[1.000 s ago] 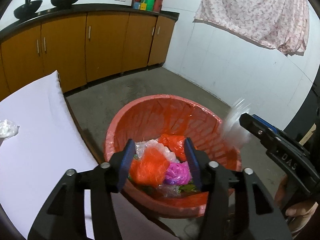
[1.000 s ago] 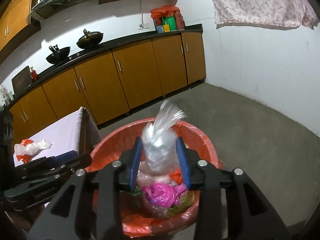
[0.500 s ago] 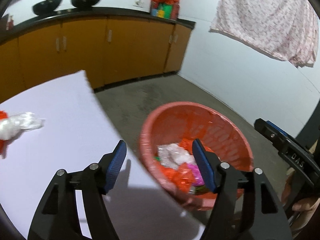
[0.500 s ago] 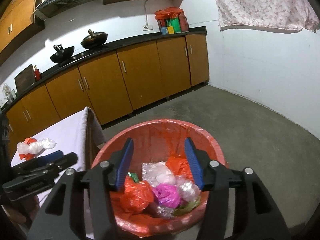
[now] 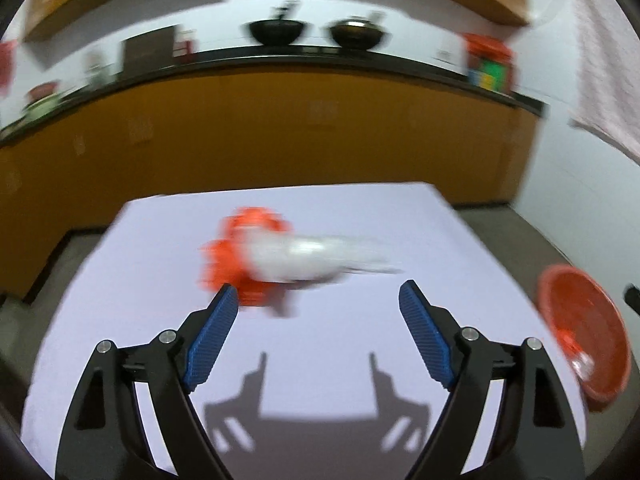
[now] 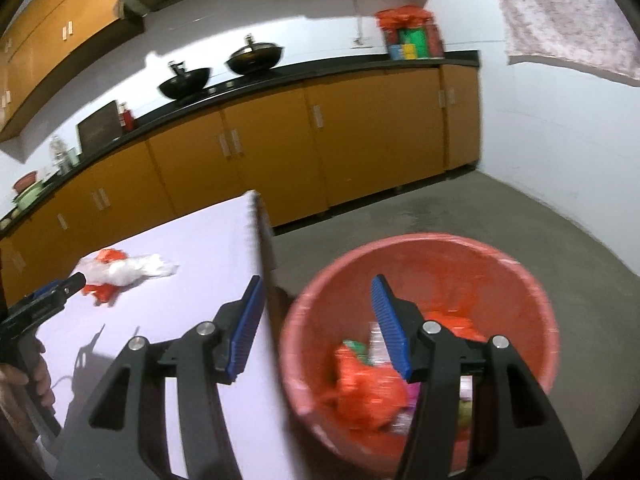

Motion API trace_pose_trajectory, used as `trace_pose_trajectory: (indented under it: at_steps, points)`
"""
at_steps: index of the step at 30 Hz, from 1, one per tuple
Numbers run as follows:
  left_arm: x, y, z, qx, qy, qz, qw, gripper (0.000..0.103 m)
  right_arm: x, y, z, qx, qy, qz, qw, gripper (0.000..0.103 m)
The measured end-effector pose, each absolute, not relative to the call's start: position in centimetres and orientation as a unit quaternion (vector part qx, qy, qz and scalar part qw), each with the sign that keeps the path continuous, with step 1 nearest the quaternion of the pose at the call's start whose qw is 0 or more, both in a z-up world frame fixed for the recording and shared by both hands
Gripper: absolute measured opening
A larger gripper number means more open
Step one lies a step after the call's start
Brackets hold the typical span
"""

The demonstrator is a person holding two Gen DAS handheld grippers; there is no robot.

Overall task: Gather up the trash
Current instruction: 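Move both tools back over the table toward the last bags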

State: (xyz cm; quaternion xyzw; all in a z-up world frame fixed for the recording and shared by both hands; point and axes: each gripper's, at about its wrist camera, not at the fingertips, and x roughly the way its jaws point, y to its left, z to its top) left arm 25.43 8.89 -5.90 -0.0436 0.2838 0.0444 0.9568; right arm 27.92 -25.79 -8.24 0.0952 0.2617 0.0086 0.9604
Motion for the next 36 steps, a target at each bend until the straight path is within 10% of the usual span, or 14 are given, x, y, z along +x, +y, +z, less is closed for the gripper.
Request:
trace_pose_trajectory:
  at_steps: [28, 32, 36]
  points:
    - [24.3, 26.5, -8.0, -0.077, 0.280, 0.189, 0.938, 0.083, 38.7, 5.3, -9.7, 0.012, 0.319, 0.259, 0.912, 0.036]
    - [25.2, 26.1, -8.3, -0.088, 0.285, 0.168, 0.940, 0.086, 39.6, 6.0, -10.5, -0.002, 0.332, 0.257, 0.907, 0.009]
    - [26.0, 24.9, -8.4, -0.098, 0.288, 0.139, 0.942, 0.090, 39.0, 4.9, -10.7, -0.001, 0.331, 0.257, 0.908, 0.004]
